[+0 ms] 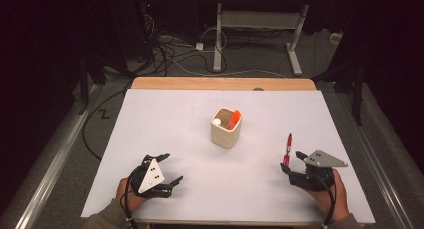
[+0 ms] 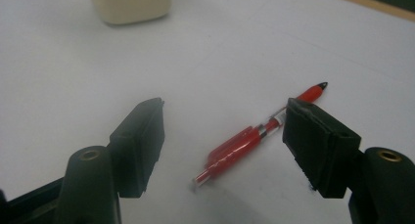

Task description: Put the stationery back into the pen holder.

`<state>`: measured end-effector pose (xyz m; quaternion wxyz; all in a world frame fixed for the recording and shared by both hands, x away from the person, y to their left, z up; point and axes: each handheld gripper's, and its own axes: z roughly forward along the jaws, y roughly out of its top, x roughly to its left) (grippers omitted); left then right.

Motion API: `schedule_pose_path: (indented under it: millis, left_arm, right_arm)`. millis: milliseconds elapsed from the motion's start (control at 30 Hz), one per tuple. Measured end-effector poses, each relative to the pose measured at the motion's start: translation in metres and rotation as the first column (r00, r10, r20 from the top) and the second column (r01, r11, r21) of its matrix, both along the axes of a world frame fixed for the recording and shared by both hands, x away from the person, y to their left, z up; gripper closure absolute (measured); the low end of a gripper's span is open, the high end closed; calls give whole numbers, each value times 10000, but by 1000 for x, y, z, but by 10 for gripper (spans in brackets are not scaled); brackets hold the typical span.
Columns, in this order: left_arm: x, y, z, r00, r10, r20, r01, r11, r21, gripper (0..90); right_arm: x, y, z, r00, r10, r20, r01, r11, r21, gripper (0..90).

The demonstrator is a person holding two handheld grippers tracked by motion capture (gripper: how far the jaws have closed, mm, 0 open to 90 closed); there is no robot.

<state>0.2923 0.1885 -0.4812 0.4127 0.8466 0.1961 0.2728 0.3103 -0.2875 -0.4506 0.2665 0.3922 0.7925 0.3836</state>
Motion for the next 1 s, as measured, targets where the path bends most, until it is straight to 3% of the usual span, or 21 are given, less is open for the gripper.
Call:
schedule_pose_path:
  millis: [100,167,267,333,467,533,567,600,700,733,800,933,1000]
  left_arm:
    - [1,-1,0,10000,-25,-31,25,10000,15,195]
    - [1,-1,1,9999,-57,91,57,10000,32,195]
    - [0,0,1,9999,-99,-10,99,9999,-65,195]
    - [0,0,2,9999,-137,59,138,9999,-87,195]
    - [-1,1,3,9998,-165,96,167,9995,-262,195]
    - [-2,2,4,9997,-209,107,212,9993,-324,195]
    - [-2,2,4,9997,-226,126,230,9992,-338,195]
    - [-2,2,4,9996,-239,129,244,9991,-351,195]
    - [-2,3,4,9996,-247,129,252,9989,-386,195]
    - [-1,3,4,9996,-242,133,246,9990,-369,195]
    - [-2,2,4,9996,-265,136,270,9990,-352,195]
    - [-2,0,4,9994,-303,141,306,9992,-254,196]
    - [-3,-1,3,9994,-331,30,332,9991,-259,195]
  right_arm:
    - [22,0,9,9956,-604,-720,616,9980,151,337]
    - [41,1,13,9839,-918,-1536,964,9951,230,356]
    - [67,4,16,9633,-1421,-2278,1440,9895,-86,413]
    - [83,4,16,9347,-1779,-3077,1894,9819,75,465]
    - [109,4,6,8754,-2692,-4016,2641,9620,-691,511]
    - [118,2,1,8502,-3275,-4122,3071,9445,-1171,525]
    - [122,2,0,8390,-3485,-4179,3295,9366,-1193,544]
    - [124,2,0,8330,-3584,-4216,3383,9328,-1246,555]
    - [128,6,2,8210,-3890,-4179,3498,9212,-1703,620]
    - [128,8,1,8231,-3940,-4090,3494,9191,-1822,626]
    - [128,10,1,8169,-4080,-4077,3614,9130,-1895,650]
    - [129,16,1,8210,-4026,-4047,3459,9148,-2084,784]
    - [129,22,1,8229,-4125,-3908,3438,9090,-2356,803]
